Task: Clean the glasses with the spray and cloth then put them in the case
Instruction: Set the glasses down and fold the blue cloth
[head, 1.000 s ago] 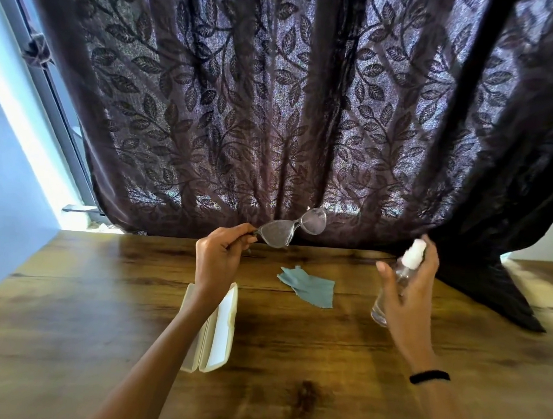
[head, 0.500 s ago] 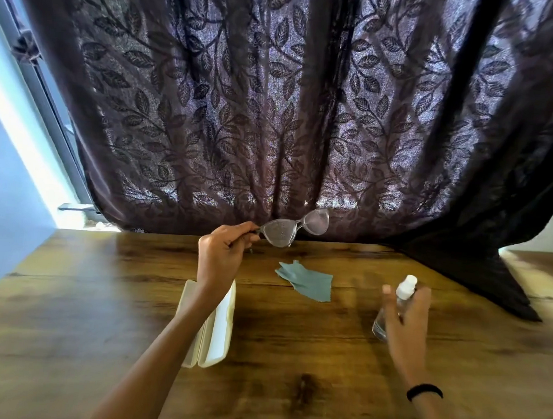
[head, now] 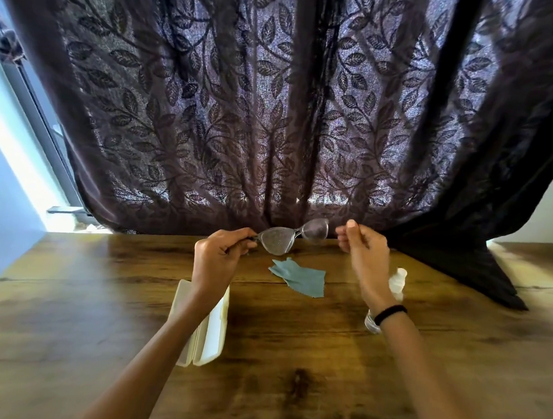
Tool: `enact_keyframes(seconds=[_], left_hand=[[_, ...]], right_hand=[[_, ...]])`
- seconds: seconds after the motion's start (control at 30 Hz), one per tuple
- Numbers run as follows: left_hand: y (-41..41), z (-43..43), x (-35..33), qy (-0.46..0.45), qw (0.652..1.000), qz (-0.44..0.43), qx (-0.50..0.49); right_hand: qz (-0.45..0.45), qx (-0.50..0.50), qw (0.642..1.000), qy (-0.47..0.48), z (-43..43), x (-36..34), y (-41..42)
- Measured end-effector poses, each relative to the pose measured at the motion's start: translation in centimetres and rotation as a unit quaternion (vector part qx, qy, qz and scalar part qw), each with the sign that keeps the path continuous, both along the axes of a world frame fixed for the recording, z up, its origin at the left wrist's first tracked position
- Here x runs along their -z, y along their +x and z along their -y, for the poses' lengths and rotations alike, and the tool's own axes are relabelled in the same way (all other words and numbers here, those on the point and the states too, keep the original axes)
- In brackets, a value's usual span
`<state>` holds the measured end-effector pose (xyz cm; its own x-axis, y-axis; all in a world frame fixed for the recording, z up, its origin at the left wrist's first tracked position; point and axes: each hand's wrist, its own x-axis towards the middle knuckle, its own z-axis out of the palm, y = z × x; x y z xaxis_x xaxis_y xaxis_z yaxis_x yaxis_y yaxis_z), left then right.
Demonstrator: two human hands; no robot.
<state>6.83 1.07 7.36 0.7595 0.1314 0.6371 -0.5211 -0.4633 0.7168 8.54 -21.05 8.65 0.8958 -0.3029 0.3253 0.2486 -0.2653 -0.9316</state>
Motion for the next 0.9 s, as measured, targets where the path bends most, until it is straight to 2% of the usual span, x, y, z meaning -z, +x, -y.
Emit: enact_keyframes(seconds=[0.07, 0.17, 0.27, 0.57, 0.73, 0.9], left_hand=[[-0.2, -0.1, 0.0, 0.006, 1.0, -0.001, 0.002], [-0.2, -0.5, 0.1, 0.011, 1.0, 0.001, 0.008], [0.0, -0.9, 0.2, 0.043, 0.999, 0.019, 0.016], [0.3, -2.1, 1.0, 0.182, 0.978, 0.068, 0.075], [0.1, -2.7, 1.1, 0.314, 0.942, 0.07, 0.099], [-0.8, -2.9, 1.3, 0.383, 0.913, 0.064, 0.128]], right_hand=[[-0.092, -0.027, 0.99, 0.102, 0.0, 0.2, 1.0], [-0.189, -0.051, 0.969, 0.147, -0.4, 0.1, 1.8], [-0.24, -0.07, 0.953, 0.173, -0.5, -0.2, 2.2], [-0.252, -0.097, 0.953, 0.139, 0.4, 0.2, 2.6], [-0.241, -0.1, 0.958, 0.118, 0.6, 0.6, 2.0], [-0.245, -0.09, 0.965, 0.027, 0.5, 1.9, 0.8]])
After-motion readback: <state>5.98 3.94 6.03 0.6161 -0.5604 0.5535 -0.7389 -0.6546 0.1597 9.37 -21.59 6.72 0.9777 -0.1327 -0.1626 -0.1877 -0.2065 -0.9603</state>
